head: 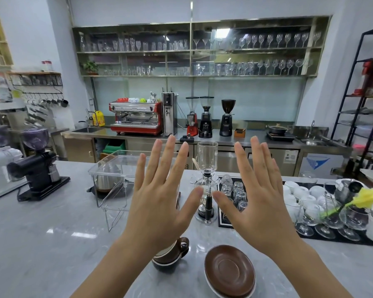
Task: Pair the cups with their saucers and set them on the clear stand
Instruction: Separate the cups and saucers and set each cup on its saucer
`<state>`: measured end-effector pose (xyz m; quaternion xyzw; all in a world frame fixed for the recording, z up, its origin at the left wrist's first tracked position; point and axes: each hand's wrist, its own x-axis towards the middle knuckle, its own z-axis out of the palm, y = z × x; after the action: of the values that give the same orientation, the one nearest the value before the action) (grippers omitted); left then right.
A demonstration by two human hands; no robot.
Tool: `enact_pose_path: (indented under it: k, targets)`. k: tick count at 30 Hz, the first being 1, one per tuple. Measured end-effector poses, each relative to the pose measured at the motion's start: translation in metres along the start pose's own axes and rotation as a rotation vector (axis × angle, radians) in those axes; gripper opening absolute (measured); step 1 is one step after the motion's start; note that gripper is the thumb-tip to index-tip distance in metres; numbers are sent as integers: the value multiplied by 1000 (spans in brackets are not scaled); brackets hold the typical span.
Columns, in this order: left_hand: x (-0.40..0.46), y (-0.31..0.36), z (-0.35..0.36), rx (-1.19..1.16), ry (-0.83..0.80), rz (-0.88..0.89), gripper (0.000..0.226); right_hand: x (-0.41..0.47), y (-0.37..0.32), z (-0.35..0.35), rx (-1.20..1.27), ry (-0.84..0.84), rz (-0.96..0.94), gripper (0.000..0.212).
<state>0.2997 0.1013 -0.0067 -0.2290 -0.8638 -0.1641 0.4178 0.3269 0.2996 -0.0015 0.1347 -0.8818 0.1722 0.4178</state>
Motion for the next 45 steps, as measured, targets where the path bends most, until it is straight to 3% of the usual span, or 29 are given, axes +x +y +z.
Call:
enact_pose_path:
  k: [15,32,37,43,45]
  targets:
    - [-56,-37,41,-48,-177,-142,77,-46,37,43,13,-212,118,85]
    - [-123,-106,74,-9,-396,-296,91,-60,33,150,167,-493,41,96]
    - [-123,-149,98,-120,-493,-291,99,-56,27,196,234,-634,84,110]
    - [-121,-183,133,-293,-729,-311,124,-46,15,236,330,-871,216,146]
    - [-120,-192,143,-317,-823,-295,135,-44,9,244,377,-898,267,142]
